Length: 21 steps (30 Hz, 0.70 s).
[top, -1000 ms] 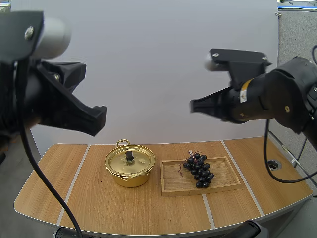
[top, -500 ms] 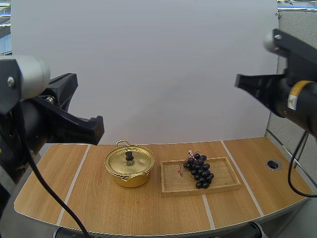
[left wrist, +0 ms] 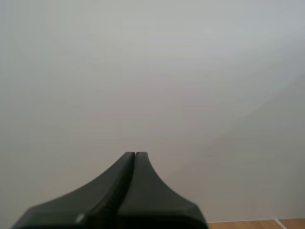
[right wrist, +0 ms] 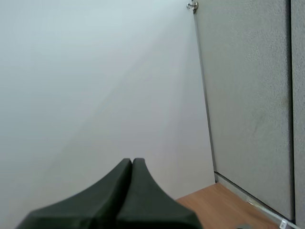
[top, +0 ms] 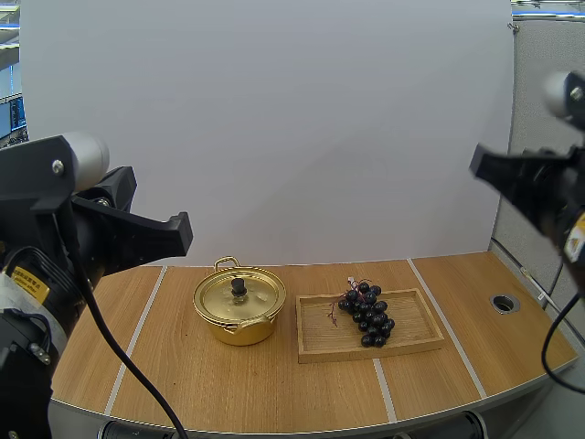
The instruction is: Open the pot, put the pineapple inside, and close it
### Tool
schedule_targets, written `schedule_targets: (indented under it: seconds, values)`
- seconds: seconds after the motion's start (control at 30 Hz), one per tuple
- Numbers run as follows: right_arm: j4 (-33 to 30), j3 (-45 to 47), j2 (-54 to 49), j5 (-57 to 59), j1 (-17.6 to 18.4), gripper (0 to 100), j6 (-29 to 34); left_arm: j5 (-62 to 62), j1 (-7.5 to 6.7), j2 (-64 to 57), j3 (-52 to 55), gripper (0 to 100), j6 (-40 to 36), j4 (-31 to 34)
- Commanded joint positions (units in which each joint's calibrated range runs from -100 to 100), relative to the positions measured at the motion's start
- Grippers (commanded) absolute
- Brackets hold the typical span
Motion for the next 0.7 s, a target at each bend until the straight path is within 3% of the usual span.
schedule_targets:
  seconds: [0.0, 0.17, 0.43, 0.67]
  values:
    - [1.45, 7.79, -0.22, -15.52, -3.39, 0, 1.28, -2.61, 0.05, -0.31, 0.30, 0, -0.49, 0.63]
    - [2.10, 15.87, -0.22, -30.57, -3.75, 0, -0.08, -3.39, 0.05, -0.31, 1.64, 0, 1.01, 3.06]
    - [2.95, 34.62, -0.22, -58.72, -3.75, 0, -2.31, -21.30, 0.05, -0.31, 14.88, 0, 2.08, 3.06]
    - [2.20, 45.12, -0.22, -66.15, -3.75, 0, -2.51, -31.78, 0.05, -0.31, 28.45, 0, 2.08, 3.06]
